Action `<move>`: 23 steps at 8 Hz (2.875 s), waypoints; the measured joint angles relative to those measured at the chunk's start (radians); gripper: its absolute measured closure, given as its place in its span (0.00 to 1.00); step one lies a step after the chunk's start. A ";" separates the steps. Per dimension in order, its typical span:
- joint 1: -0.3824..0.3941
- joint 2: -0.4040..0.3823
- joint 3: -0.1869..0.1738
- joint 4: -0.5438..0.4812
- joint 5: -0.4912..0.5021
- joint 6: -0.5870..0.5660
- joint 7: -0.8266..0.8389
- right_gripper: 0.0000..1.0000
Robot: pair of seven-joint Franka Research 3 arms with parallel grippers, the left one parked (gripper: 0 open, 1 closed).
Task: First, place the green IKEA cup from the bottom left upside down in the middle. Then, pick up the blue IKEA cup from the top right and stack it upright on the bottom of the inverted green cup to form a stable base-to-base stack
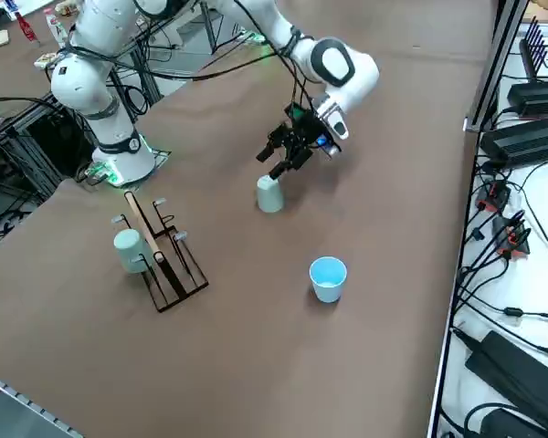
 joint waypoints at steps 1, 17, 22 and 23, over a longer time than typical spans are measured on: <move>-0.005 -0.037 -0.008 0.001 0.000 -0.001 0.000 0.00; -0.514 0.007 -0.022 0.162 0.426 0.723 -0.381 0.05; -0.514 0.073 -0.014 0.153 0.455 0.799 -0.419 0.26; -0.517 0.083 -0.014 0.152 0.456 0.809 -0.437 0.34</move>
